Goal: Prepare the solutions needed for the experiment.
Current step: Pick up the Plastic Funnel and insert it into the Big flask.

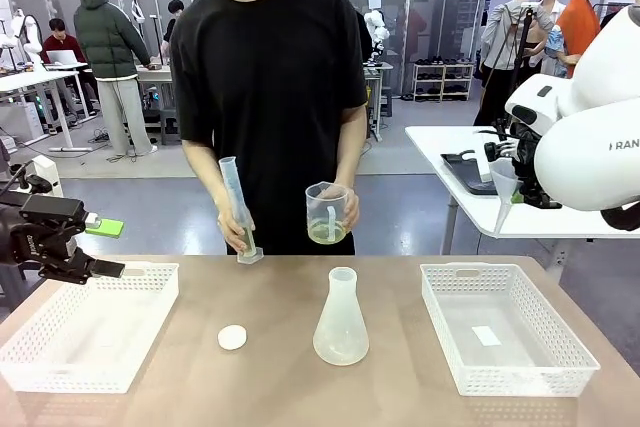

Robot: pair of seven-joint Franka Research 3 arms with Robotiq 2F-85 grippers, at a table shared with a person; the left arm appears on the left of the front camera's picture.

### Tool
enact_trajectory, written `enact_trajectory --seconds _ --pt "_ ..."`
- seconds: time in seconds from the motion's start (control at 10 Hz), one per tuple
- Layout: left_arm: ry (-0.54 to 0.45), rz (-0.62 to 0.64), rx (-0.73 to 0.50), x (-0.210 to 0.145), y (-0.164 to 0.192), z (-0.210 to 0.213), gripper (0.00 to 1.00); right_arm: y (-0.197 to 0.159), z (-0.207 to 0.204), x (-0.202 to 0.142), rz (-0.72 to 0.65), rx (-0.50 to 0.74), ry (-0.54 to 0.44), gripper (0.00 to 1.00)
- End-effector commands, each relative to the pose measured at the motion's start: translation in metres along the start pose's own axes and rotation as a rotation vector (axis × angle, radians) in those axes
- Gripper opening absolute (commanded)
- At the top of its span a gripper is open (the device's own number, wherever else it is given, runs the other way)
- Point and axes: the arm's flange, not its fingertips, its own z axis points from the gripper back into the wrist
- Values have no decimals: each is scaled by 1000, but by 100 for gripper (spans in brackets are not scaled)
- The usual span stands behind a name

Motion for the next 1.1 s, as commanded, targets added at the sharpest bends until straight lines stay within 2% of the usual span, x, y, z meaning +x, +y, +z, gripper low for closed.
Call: enact_trajectory --seconds 0.0,0.4,0.6,1.0 --pt "-13 2 -26 0 -2 -2 100 0 16 38 143 -54 -141 6" --pt "-13 2 -26 0 -2 -2 100 11 63 130 410 -125 -382 6" --pt "-13 2 -26 0 -2 -2 100 17 75 158 488 -142 -497 6" --pt "-13 2 -26 0 -2 -2 100 26 66 182 566 -147 -516 6"
